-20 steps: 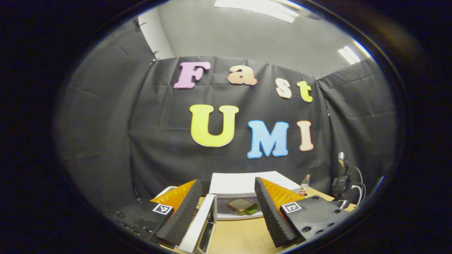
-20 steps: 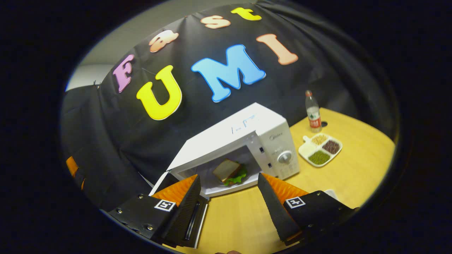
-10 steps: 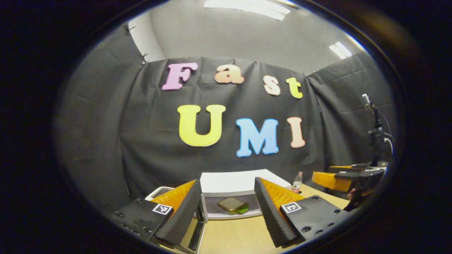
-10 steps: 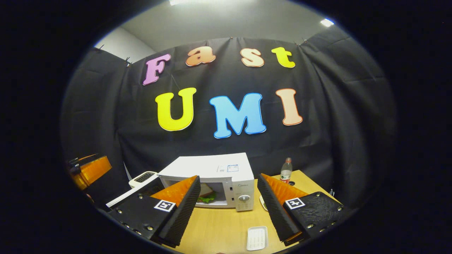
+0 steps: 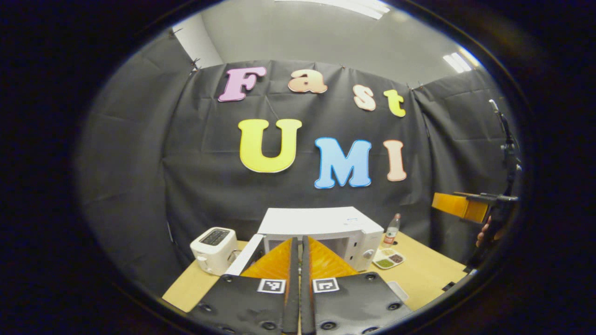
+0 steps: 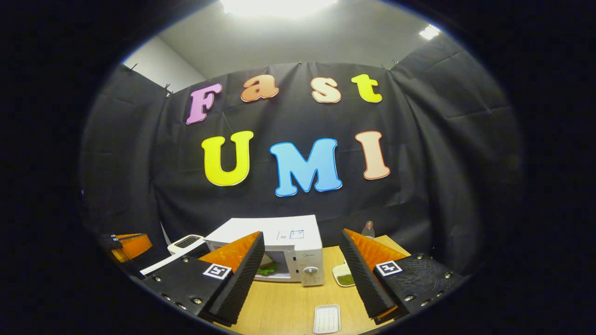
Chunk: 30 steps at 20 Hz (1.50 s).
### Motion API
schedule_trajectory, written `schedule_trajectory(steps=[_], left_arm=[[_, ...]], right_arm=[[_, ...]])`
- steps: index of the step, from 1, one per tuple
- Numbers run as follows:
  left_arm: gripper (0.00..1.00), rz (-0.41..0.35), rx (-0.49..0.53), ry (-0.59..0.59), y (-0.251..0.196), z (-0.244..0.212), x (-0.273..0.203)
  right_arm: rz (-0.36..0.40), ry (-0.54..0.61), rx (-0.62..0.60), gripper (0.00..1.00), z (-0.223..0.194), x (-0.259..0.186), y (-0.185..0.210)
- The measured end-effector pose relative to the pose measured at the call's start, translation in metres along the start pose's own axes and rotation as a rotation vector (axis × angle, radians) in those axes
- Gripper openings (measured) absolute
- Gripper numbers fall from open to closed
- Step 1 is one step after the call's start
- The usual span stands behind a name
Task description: Open the microwave oven with the left hand, put the food in, and close the microwave oven.
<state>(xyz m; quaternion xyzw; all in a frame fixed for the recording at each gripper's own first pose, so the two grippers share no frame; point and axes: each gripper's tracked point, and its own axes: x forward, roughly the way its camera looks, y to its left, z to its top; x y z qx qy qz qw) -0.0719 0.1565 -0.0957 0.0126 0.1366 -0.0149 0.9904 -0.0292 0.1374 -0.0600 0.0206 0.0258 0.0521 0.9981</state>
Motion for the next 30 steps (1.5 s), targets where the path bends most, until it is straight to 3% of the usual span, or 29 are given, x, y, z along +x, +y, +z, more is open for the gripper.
schedule_trajectory(steps=[1,3,10,12,14,16,21,28,30], left_arm=[[0.07,-0.029,-0.010,0.019,-0.006,-0.006,-0.002],[0.07,0.017,0.030,0.034,0.022,-0.011,-0.012],[0.07,0.273,0.005,0.128,0.158,-0.058,-0.067],[0.07,0.311,-0.005,0.163,0.184,-0.078,-0.080],[0.04,0.309,-0.040,0.211,0.197,-0.102,-0.087],[0.10,0.293,-0.073,0.247,0.201,-0.126,-0.085],[0.04,0.218,-0.109,0.324,0.188,-0.171,-0.079],[0.10,0.144,-0.175,0.298,0.161,-0.170,-0.069],[0.07,0.116,-0.180,0.301,0.139,-0.170,-0.065]], right_arm=[[0.001,-0.002,0.001,0.97,0.001,0.000,-0.001],[0.009,0.003,0.002,0.97,-0.002,0.003,0.000],[0.014,-0.006,-0.036,0.97,0.000,0.012,-0.002],[0.020,-0.008,-0.041,0.97,-0.001,0.015,0.003],[0.006,0.002,-0.054,0.97,-0.004,0.018,0.005],[-0.026,-0.001,-0.074,0.97,-0.004,0.017,0.004],[-0.035,-0.011,-0.096,0.98,0.000,0.013,0.021],[-0.036,-0.010,-0.108,0.98,0.000,0.012,0.026],[-0.035,-0.014,-0.105,0.98,0.003,0.013,0.022]])
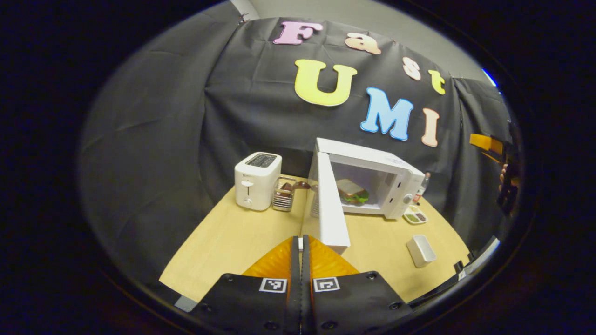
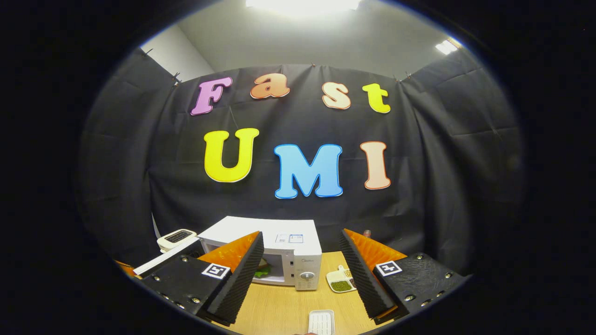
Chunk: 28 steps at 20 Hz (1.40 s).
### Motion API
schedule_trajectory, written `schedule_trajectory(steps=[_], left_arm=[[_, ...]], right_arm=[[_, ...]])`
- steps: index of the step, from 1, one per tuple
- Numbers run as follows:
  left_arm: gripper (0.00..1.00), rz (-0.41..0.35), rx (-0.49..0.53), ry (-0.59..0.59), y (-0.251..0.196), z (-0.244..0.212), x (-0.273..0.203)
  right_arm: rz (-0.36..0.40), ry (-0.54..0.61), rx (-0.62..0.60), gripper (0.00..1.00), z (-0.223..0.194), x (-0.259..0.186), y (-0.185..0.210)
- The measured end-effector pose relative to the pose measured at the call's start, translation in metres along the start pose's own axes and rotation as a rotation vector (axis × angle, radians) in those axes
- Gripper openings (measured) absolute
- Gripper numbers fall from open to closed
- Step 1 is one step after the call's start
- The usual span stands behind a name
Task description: Open the microwave oven with the left hand, put the food in, and close the microwave oven.
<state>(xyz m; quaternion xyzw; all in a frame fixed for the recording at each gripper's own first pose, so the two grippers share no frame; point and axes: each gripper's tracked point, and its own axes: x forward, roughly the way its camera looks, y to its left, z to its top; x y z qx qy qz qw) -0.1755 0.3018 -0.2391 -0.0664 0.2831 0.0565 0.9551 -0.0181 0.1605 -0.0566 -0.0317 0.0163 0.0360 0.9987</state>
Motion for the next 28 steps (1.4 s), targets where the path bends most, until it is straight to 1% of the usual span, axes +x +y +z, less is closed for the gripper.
schedule_trajectory(steps=[1,3,6,7,9,11,12,13,18,23,28], left_arm=[[0.10,-0.013,0.010,0.005,-0.012,-0.001,0.000],[0.10,-0.043,0.021,0.014,-0.040,-0.005,0.003],[0.10,-0.083,0.010,0.022,-0.084,-0.008,0.009],[0.07,-0.094,-0.014,0.029,-0.099,-0.009,0.013],[0.07,-0.132,-0.074,0.027,-0.133,-0.012,0.021],[0.07,-0.153,-0.101,0.040,-0.160,-0.014,0.034],[0.10,-0.164,-0.110,0.044,-0.172,-0.015,0.041],[0.07,-0.173,-0.113,0.042,-0.184,-0.012,0.046],[0.06,-0.217,-0.078,0.058,-0.236,-0.006,0.079],[0.07,-0.250,-0.062,0.057,-0.273,0.005,0.115],[0.07,-0.273,-0.042,0.070,-0.298,0.011,0.154]], right_arm=[[0.005,-0.005,0.000,0.98,0.001,0.001,-0.002],[0.018,-0.005,-0.012,0.98,0.000,0.005,-0.008],[0.032,-0.007,-0.019,0.98,-0.001,0.014,-0.023],[0.034,-0.007,-0.016,0.98,-0.001,0.018,-0.029],[0.038,0.004,-0.023,0.98,-0.008,0.023,-0.042],[0.038,0.007,-0.021,0.98,-0.009,0.028,-0.055],[0.038,0.008,-0.015,0.98,-0.011,0.030,-0.060],[0.037,0.007,-0.010,0.98,-0.011,0.032,-0.067],[0.013,0.012,0.002,0.98,-0.016,0.039,-0.102],[-0.013,-0.009,0.015,0.98,-0.014,0.039,-0.134],[-0.038,-0.030,0.006,0.98,-0.011,0.044,-0.163]])
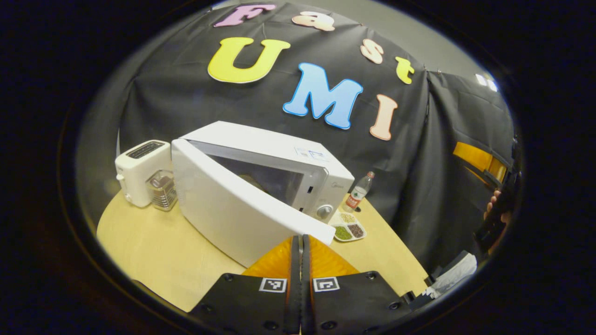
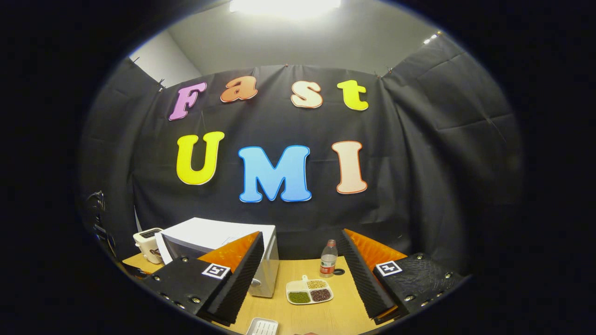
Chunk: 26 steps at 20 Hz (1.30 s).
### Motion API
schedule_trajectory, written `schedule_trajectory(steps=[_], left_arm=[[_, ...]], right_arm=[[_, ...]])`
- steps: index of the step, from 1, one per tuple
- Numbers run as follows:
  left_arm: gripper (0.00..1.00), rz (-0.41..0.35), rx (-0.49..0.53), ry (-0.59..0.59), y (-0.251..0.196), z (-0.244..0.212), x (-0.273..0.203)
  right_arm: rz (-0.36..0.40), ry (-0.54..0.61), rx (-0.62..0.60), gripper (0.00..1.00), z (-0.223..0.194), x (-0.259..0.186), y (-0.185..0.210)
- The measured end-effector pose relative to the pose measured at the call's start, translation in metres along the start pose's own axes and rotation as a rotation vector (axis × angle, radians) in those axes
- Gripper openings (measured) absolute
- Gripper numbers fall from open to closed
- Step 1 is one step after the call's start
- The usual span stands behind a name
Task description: Open the microwave oven with the left hand, put the food in, and close the microwave oven.
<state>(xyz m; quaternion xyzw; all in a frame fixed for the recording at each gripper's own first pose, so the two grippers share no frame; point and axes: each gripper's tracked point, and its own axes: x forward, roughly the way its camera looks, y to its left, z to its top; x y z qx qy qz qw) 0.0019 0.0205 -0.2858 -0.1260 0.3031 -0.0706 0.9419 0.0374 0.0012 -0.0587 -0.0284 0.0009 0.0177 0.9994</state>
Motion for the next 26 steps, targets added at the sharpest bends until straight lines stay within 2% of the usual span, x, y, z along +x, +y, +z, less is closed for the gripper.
schedule_trajectory(steps=[10,11,18,26], left_arm=[[0.09,-0.027,0.072,0.016,-0.022,0.023,0.071],[0.07,-0.030,0.076,0.018,-0.023,0.025,0.077],[0.07,-0.039,0.093,0.017,-0.027,0.039,0.109],[0.07,-0.024,0.087,0.004,-0.026,0.054,0.144]], right_arm=[[-0.045,0.040,0.014,0.98,-0.015,0.016,-0.040],[-0.050,0.044,0.015,0.98,-0.016,0.017,-0.043],[-0.092,0.068,0.014,0.98,-0.023,0.021,-0.064],[-0.104,0.071,-0.006,0.98,-0.021,0.031,-0.074]])
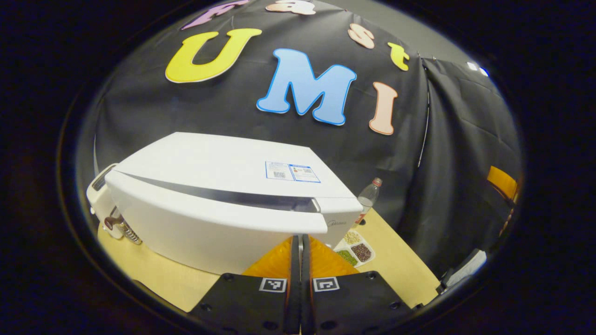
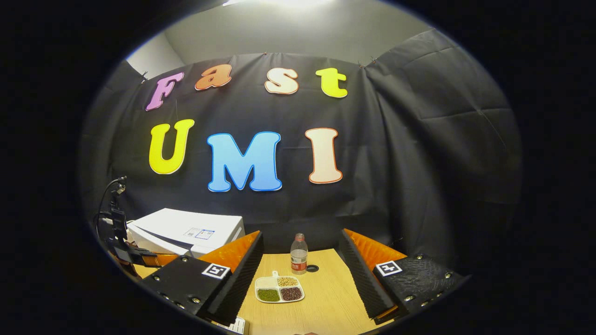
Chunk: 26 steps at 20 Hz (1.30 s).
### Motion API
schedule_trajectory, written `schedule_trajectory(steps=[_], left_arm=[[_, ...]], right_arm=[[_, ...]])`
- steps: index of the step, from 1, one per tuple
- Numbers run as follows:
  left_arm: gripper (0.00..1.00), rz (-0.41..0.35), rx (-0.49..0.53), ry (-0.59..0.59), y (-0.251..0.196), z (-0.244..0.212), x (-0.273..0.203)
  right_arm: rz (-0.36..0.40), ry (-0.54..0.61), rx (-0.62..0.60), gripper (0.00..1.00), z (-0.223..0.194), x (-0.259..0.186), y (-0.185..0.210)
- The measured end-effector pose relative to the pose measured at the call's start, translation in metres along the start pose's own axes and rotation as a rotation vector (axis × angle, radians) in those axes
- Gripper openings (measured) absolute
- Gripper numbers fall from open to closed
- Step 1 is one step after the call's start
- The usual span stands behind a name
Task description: Open the microwave oven with the left hand, put the food in, and close the microwave oven.
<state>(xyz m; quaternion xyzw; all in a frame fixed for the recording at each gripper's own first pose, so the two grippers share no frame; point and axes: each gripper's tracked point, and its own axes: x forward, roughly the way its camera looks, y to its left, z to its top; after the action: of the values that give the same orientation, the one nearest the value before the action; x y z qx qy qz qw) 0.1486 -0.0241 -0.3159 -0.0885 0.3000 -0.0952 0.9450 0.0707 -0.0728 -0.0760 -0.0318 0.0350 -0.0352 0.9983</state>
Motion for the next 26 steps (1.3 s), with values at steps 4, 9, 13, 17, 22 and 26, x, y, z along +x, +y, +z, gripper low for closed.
schedule_trajectory(steps=[4,9,13,17,22,26], left_arm=[[0.07,0.027,-0.014,0.005,0.006,0.004,0.013],[0.06,0.053,0.080,-0.017,0.005,0.007,0.017],[0.07,0.037,0.042,-0.012,0.004,0.011,0.023],[0.07,0.036,0.060,-0.021,0.008,0.015,0.020],[0.07,0.082,0.109,-0.189,0.015,0.087,-0.050],[0.07,0.186,0.183,-0.413,0.033,0.177,-0.163]], right_arm=[[0.002,0.009,0.001,0.98,-0.002,0.006,0.000],[0.013,0.016,-0.008,0.98,-0.004,0.007,0.011],[0.016,0.012,-0.022,0.98,-0.001,0.003,0.018],[0.017,0.010,-0.026,0.98,0.002,-0.001,0.026],[0.060,-0.024,-0.016,0.98,0.023,-0.010,0.055],[0.127,-0.045,0.011,0.98,0.052,-0.021,0.092]])
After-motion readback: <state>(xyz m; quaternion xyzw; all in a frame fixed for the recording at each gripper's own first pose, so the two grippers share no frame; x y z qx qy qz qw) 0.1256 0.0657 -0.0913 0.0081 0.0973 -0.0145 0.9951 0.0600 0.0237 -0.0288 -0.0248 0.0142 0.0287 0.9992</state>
